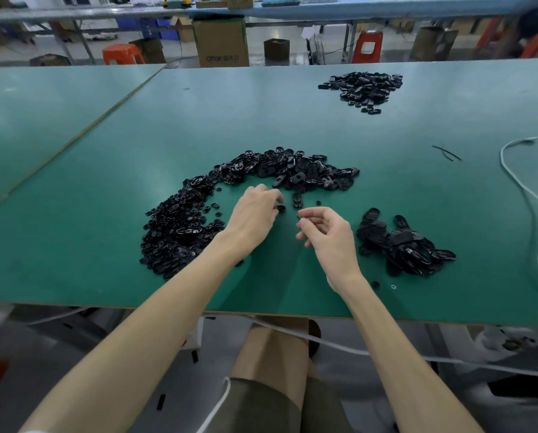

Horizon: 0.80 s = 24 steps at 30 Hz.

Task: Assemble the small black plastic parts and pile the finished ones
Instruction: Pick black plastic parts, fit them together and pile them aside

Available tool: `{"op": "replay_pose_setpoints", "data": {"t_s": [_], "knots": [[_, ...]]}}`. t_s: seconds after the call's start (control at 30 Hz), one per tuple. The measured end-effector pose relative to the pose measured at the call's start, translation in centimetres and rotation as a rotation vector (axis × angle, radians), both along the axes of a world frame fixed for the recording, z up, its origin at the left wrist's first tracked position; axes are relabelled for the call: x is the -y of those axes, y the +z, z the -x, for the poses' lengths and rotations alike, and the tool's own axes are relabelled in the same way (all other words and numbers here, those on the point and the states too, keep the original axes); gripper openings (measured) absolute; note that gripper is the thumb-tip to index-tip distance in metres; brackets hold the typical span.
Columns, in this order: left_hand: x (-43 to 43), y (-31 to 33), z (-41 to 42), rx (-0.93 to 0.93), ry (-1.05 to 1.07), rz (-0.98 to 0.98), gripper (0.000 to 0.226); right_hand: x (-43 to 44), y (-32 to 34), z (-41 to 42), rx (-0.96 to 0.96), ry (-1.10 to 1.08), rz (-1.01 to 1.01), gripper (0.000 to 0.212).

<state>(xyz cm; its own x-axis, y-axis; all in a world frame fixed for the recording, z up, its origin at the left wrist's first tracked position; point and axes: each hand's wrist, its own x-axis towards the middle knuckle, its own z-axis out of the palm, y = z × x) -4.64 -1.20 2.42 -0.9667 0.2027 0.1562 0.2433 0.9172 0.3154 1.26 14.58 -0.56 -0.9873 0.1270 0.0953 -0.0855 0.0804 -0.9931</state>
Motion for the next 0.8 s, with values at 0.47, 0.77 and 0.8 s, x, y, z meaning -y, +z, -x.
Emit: {"op": "replay_pose_setpoints", "data": {"t_s": [0.47, 0.77, 0.8], "knots": [[-1.0, 0.6, -2.7, 0.022, -0.102, -0.212, 0.020, 0.0, -0.3, 0.3, -0.017, 0.010, -0.011, 0.017], [-0.9, 1.0, -3.8, 0.101, -0.144, -0.400, 0.022, -0.1, -0.3, 0.4, -0.021, 0.012, 0.051, 0.016], [-0.8, 0.9, -3.8, 0.108, -0.138, -0.407, 0.023, -0.1, -0.3, 0.4, -0.020, 0.018, 0.059, 0.015]]}}
